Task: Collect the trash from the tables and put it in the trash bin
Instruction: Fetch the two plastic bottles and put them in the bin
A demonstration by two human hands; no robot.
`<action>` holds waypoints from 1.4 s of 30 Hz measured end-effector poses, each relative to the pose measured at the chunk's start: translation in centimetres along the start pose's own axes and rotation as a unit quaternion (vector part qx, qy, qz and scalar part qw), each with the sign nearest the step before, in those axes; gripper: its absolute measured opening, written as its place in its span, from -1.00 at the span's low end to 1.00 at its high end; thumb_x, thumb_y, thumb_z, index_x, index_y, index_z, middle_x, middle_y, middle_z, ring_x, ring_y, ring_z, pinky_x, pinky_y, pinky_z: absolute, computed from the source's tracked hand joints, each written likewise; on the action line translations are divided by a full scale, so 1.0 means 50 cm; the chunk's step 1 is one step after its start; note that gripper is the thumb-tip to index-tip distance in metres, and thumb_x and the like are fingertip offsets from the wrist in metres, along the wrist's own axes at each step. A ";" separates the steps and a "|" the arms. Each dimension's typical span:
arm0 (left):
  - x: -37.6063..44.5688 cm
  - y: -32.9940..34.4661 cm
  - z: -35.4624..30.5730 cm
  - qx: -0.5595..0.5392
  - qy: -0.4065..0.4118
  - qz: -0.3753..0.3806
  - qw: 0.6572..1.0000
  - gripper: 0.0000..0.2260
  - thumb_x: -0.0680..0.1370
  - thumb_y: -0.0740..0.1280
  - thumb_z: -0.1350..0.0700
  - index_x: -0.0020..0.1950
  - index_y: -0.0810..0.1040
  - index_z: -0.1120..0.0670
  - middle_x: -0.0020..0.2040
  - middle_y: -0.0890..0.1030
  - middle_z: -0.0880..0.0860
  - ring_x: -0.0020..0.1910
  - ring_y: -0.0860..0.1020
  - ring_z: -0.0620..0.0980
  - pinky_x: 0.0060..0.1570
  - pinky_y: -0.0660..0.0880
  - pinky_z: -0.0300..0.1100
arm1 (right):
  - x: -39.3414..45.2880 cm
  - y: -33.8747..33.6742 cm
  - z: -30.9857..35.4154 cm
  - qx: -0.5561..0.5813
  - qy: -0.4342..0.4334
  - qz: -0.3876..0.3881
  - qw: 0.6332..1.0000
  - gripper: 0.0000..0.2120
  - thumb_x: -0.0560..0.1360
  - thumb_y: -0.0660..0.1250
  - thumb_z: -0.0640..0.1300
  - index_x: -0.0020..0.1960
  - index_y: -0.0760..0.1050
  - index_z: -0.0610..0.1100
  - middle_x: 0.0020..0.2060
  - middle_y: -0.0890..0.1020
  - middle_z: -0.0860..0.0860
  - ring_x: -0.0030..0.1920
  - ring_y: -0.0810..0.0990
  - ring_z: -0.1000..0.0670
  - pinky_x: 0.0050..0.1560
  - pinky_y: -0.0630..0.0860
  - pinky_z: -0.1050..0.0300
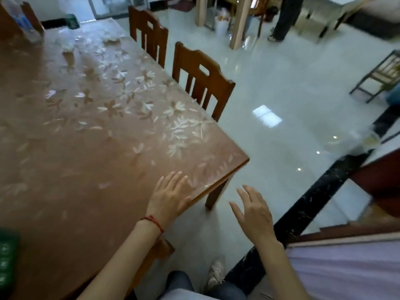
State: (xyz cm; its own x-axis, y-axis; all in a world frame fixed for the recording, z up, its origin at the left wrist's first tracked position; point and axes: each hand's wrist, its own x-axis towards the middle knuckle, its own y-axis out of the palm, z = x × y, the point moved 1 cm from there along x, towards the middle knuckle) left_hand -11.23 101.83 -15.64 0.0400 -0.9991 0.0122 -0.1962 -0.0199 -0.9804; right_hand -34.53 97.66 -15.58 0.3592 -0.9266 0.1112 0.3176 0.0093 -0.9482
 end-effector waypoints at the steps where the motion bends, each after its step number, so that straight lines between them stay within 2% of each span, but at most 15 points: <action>1: 0.027 0.005 -0.026 0.001 0.019 0.002 1.000 -0.39 0.57 -0.13 -0.21 0.18 0.55 0.13 0.16 0.60 0.13 0.16 0.55 0.12 0.10 0.49 0.12 | -0.005 -0.009 -0.028 -0.003 0.017 -0.005 1.000 -0.53 0.46 0.11 0.08 0.11 0.55 -0.24 0.07 0.61 -0.20 0.08 0.59 -0.20 0.05 0.53 -0.07; 2: 0.053 0.010 -0.054 0.001 0.039 0.001 0.999 -0.39 0.57 -0.12 -0.21 0.17 0.56 0.14 0.15 0.60 0.14 0.15 0.56 0.13 0.08 0.49 0.13 | -0.009 -0.017 -0.059 -0.006 0.033 -0.013 0.999 -0.54 0.46 0.12 0.07 0.11 0.55 -0.24 0.06 0.62 -0.20 0.08 0.59 -0.19 0.05 0.54 -0.06; 5: 0.125 0.030 -0.146 0.001 0.098 0.002 0.995 -0.49 0.47 0.08 -0.17 0.15 0.57 0.15 0.13 0.61 0.16 0.13 0.57 0.16 0.06 0.50 0.12 | -0.023 -0.044 -0.152 -0.007 0.083 -0.036 0.996 -0.54 0.46 0.13 0.07 0.12 0.54 -0.25 0.06 0.61 -0.19 0.08 0.59 -0.19 0.06 0.53 -0.06; 7: 0.167 0.042 -0.209 -0.006 0.126 0.006 0.992 -0.50 0.43 0.11 -0.15 0.14 0.58 0.14 0.13 0.61 0.16 0.12 0.57 0.17 0.11 0.48 0.06 | -0.030 -0.059 -0.211 -0.008 0.114 -0.050 0.992 -0.54 0.46 0.12 0.07 0.11 0.54 -0.25 0.05 0.61 -0.19 0.08 0.59 -0.19 0.07 0.53 -0.07; 9: 0.204 0.053 -0.270 -0.011 0.155 0.009 0.988 -0.48 0.45 0.09 -0.18 0.14 0.58 0.15 0.13 0.61 0.16 0.13 0.57 0.17 0.11 0.48 0.08 | -0.033 -0.072 -0.267 -0.010 0.145 -0.051 0.988 -0.55 0.46 0.15 0.06 0.10 0.55 -0.26 0.05 0.62 -0.20 0.08 0.59 -0.20 0.07 0.54 -0.10; 12: 0.251 0.064 -0.353 -0.014 0.190 0.027 0.981 -0.41 0.54 -0.06 -0.23 0.14 0.57 0.15 0.12 0.61 0.16 0.14 0.56 0.18 0.05 0.51 0.17 | -0.034 -0.096 -0.339 -0.016 0.176 -0.059 0.983 -0.61 0.42 0.32 -0.02 0.10 0.56 -0.27 0.05 0.62 -0.20 0.10 0.59 -0.20 0.07 0.53 -0.12; 15: 0.290 0.074 -0.419 -0.012 0.213 0.056 0.975 -0.36 0.56 -0.15 -0.23 0.16 0.55 0.15 0.12 0.61 0.17 0.13 0.56 0.19 0.05 0.51 0.17 | -0.031 -0.119 -0.397 -0.022 0.200 -0.075 0.977 -0.62 0.39 0.45 -0.09 0.12 0.55 -0.28 0.07 0.61 -0.21 0.11 0.58 -0.20 0.09 0.51 -0.11; 23: 0.454 0.109 -0.524 -0.017 0.273 0.090 0.958 -0.36 0.56 -0.18 -0.24 0.19 0.52 0.14 0.15 0.60 0.15 0.15 0.55 0.18 0.07 0.48 0.13 | 0.029 -0.139 -0.505 -0.018 0.269 -0.087 0.959 -0.51 0.46 0.13 0.10 0.14 0.55 -0.24 0.11 0.61 -0.16 0.15 0.56 -0.15 0.12 0.48 -0.02; 35: 0.816 0.144 -0.639 -0.039 0.315 0.085 0.945 -0.37 0.56 -0.16 -0.23 0.17 0.53 0.14 0.12 0.61 0.16 0.11 0.58 0.18 0.05 0.51 0.10 | 0.302 -0.166 -0.703 -0.004 0.314 -0.093 0.945 -0.48 0.47 0.09 0.12 0.17 0.53 -0.23 0.14 0.58 -0.18 0.19 0.53 -0.17 0.13 0.48 -0.06; 42: 0.985 0.161 -0.711 -0.049 0.296 0.089 0.950 -0.37 0.57 -0.16 -0.23 0.16 0.53 0.15 0.11 0.61 0.17 0.10 0.58 0.19 0.03 0.52 0.12 | 0.435 -0.192 -0.826 -0.013 0.316 -0.095 0.944 -0.50 0.46 0.09 0.12 0.14 0.55 -0.22 0.11 0.61 -0.15 0.16 0.56 -0.14 0.11 0.49 -0.03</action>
State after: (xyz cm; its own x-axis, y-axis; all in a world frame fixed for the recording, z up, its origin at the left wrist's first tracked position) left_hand -45.66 51.15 -15.93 -0.5536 -0.8326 -0.0142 -0.2408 0.1764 -0.9544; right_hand -65.98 61.90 -16.35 -0.2998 -0.9499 0.0881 0.2997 -0.1814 -0.9366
